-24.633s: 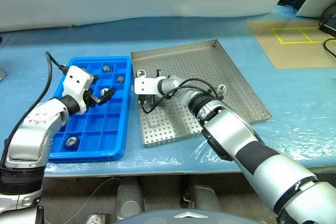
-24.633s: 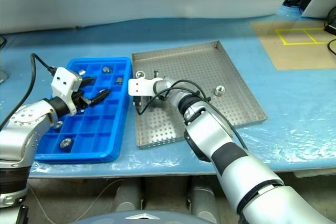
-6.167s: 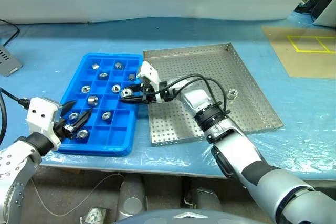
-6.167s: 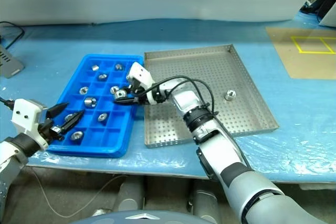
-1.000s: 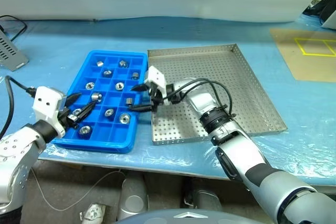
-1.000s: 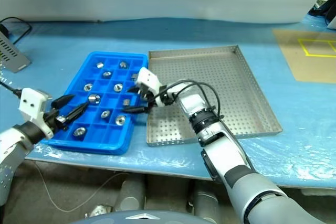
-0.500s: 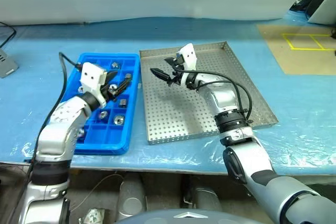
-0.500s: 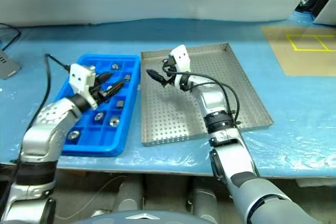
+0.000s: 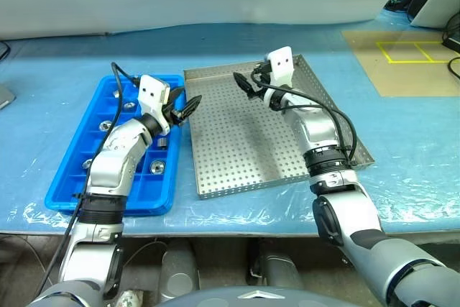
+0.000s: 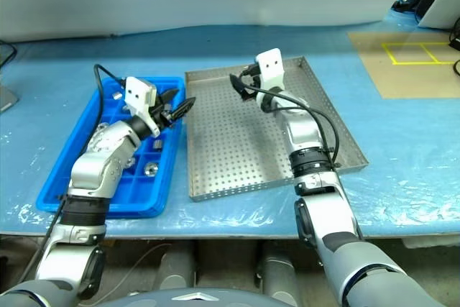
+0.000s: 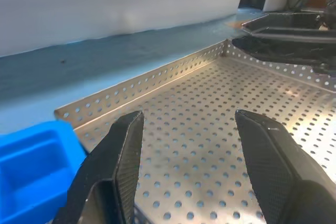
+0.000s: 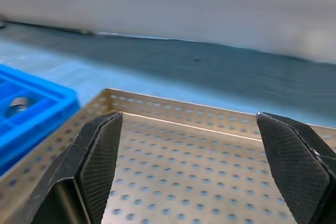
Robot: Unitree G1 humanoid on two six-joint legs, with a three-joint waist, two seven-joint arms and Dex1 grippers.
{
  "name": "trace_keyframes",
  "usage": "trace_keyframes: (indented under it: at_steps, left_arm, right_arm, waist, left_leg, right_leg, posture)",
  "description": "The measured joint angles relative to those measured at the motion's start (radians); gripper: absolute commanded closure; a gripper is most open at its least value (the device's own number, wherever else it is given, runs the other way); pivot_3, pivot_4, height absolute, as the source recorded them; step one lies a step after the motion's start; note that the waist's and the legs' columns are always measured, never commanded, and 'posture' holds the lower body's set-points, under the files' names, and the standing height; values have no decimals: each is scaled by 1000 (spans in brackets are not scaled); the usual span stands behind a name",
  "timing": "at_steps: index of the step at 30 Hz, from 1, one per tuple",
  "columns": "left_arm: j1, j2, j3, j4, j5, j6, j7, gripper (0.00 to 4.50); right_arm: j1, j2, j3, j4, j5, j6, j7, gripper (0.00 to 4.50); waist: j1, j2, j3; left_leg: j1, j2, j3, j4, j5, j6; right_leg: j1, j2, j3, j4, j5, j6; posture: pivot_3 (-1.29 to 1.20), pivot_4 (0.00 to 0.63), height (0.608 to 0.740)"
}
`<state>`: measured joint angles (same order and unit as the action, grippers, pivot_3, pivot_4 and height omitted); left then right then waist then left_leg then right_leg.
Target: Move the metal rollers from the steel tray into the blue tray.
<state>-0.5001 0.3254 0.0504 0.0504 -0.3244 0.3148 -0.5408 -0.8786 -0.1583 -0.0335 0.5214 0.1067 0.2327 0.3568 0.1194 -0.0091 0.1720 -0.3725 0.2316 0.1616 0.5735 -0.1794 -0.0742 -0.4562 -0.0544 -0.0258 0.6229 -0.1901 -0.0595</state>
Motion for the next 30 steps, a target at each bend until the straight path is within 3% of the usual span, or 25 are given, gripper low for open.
trace_keyframes:
  at_steps: [16, 30]
  left_arm:
    - [-169, -54, 49, 214, 23, -109, 90, 1543]
    - [-161, -54, 52, 213, 23, -90, 90, 1543]
  right_arm:
    - [-38, -20, -2, 38, -52, -139, -109, 224]
    - [-22, 6, 7, 46, -64, -155, -132, 224]
  waist:
    - [-27, 0, 0]
    - [-27, 0, 0]
  left_leg:
    - [-1, -1, 0, 0, 0, 0]
    - [-2, -2, 0, 0, 0, 1]
  right_leg:
    - [0, -1, 0, 0, 0, 0]
    - [-1, -1, 1, -1, 0, 0]
  posture:
    - [53, 150, 740]
    - [31, 150, 740]
